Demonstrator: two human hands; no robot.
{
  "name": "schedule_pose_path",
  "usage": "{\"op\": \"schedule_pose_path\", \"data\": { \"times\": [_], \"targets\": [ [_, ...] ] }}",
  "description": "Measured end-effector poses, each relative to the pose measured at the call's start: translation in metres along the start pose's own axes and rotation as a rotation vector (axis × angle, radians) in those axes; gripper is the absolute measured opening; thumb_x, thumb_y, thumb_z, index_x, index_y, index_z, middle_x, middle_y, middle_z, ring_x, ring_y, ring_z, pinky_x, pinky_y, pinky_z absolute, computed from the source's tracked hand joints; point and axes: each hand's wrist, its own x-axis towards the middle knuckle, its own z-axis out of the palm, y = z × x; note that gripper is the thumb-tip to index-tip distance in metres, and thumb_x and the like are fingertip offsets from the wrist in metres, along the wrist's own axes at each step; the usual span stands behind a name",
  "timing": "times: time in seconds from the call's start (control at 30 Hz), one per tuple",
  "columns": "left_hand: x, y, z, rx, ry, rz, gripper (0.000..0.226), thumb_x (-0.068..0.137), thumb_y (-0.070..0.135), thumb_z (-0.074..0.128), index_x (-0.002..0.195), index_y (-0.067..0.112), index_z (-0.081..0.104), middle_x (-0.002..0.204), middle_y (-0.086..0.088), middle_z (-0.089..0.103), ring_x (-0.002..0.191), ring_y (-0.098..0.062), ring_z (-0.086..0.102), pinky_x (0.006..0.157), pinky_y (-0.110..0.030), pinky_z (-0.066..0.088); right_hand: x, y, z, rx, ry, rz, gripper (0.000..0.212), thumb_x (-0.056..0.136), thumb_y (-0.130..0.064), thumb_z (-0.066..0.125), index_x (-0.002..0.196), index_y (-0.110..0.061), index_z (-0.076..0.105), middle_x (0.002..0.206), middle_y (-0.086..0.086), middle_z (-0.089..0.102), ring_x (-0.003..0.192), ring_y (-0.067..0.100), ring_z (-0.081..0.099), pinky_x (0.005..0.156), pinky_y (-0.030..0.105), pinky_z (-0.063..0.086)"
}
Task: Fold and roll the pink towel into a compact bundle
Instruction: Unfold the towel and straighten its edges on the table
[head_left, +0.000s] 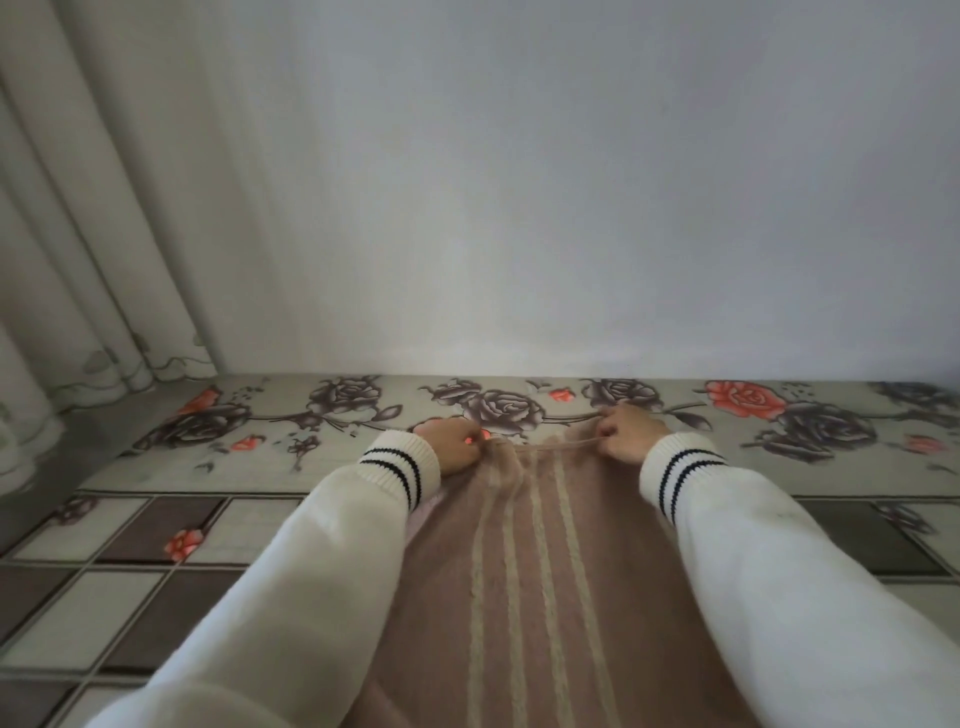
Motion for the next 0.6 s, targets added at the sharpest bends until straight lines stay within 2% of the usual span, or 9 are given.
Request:
{"op": "schedule_pose_path", "data": {
  "times": [0.13,0.2,0.27,0.3,0.33,0.37,0.43,0.5,0.6],
  "targets": [
    [0.002,0.001,0.007,0.064,-0.006,0.031,0.030,0.090,0.026,0.044,0.115,0.021,0.058,0.139,-0.001,0.048,0.132,-0.026,0.036,0.111,-0.037,0.025,0.006,0.003,0.004,-0.056,-0.112,0.026,0.033,0.087,-0.018,0.053,0.118,-0.021,0.061,0.157,-0.004,0.019,0.146,0.026,0.008,0.118,0.046,0.015],
    [0.003,0.002,0.010,0.050,-0.016,0.052,0.031,0.091,0.024,0.044,0.119,0.020,0.057,0.141,0.001,0.046,0.135,-0.021,0.032,0.112,-0.033,0.020,0.007,0.002,0.004,-0.082,-0.137,0.018,0.034,0.087,-0.020,0.053,0.120,-0.023,0.059,0.156,-0.006,0.020,0.146,0.023,0.004,0.116,0.046,0.013],
    [0.003,0.003,0.012,0.029,-0.041,0.071,0.034,0.092,0.023,0.043,0.124,0.021,0.055,0.143,-0.002,0.045,0.135,-0.020,0.034,0.112,-0.030,0.020,0.007,-0.001,0.003,-0.079,-0.111,0.006,0.026,0.084,-0.019,0.054,0.108,-0.023,0.065,0.142,0.001,0.042,0.142,0.022,0.021,0.109,0.040,0.026],
    [0.003,0.004,0.012,0.027,-0.059,0.075,0.036,0.093,0.023,0.042,0.127,0.023,0.054,0.144,-0.003,0.044,0.135,-0.021,0.035,0.112,-0.030,0.022,0.007,-0.001,0.003,-0.053,-0.087,0.017,0.016,0.082,-0.018,0.056,0.091,-0.023,0.068,0.124,0.005,0.054,0.133,0.023,0.038,0.098,0.033,0.035],
    [0.003,0.004,0.013,0.032,-0.073,0.072,0.037,0.093,0.025,0.042,0.128,0.026,0.053,0.145,-0.004,0.043,0.136,-0.022,0.035,0.112,-0.031,0.024,0.005,-0.002,0.002,-0.026,-0.070,0.018,0.013,0.080,-0.016,0.057,0.071,-0.024,0.063,0.103,0.005,0.059,0.118,0.023,0.052,0.082,0.025,0.039],
    [0.003,0.004,0.014,0.042,-0.080,0.069,0.037,0.093,0.026,0.042,0.128,0.028,0.054,0.144,-0.005,0.044,0.135,-0.023,0.037,0.112,-0.032,0.025,0.003,-0.002,0.001,-0.001,-0.063,0.022,0.021,0.079,-0.014,0.058,0.060,-0.023,0.057,0.090,0.003,0.057,0.102,0.021,0.058,0.071,0.021,0.037],
    [0.003,0.004,0.014,0.048,-0.077,0.065,0.036,0.092,0.027,0.043,0.125,0.030,0.056,0.140,-0.005,0.048,0.131,-0.023,0.042,0.110,-0.032,0.029,0.001,-0.003,-0.002,0.021,-0.063,0.016,0.022,0.079,-0.013,0.058,0.061,-0.025,0.056,0.083,-0.001,0.055,0.086,0.017,0.053,0.066,0.020,0.033],
    [0.002,0.005,0.014,0.037,-0.076,0.064,0.034,0.092,0.026,0.045,0.123,0.030,0.059,0.136,-0.006,0.052,0.128,-0.023,0.044,0.108,-0.032,0.032,-0.001,-0.004,-0.004,0.027,-0.061,0.014,0.015,0.081,-0.013,0.057,0.075,-0.027,0.060,0.086,-0.002,0.054,0.085,0.015,0.050,0.071,0.022,0.033],
    [0.000,0.005,0.013,0.022,-0.083,0.064,0.034,0.091,0.025,0.047,0.122,0.029,0.060,0.134,-0.006,0.054,0.125,-0.023,0.047,0.105,-0.029,0.034,-0.002,-0.006,-0.006,0.056,-0.063,-0.007,0.017,0.083,-0.010,0.055,0.073,-0.023,0.054,0.089,0.002,0.053,0.085,0.015,0.049,0.069,0.023,0.034]
  ]
}}
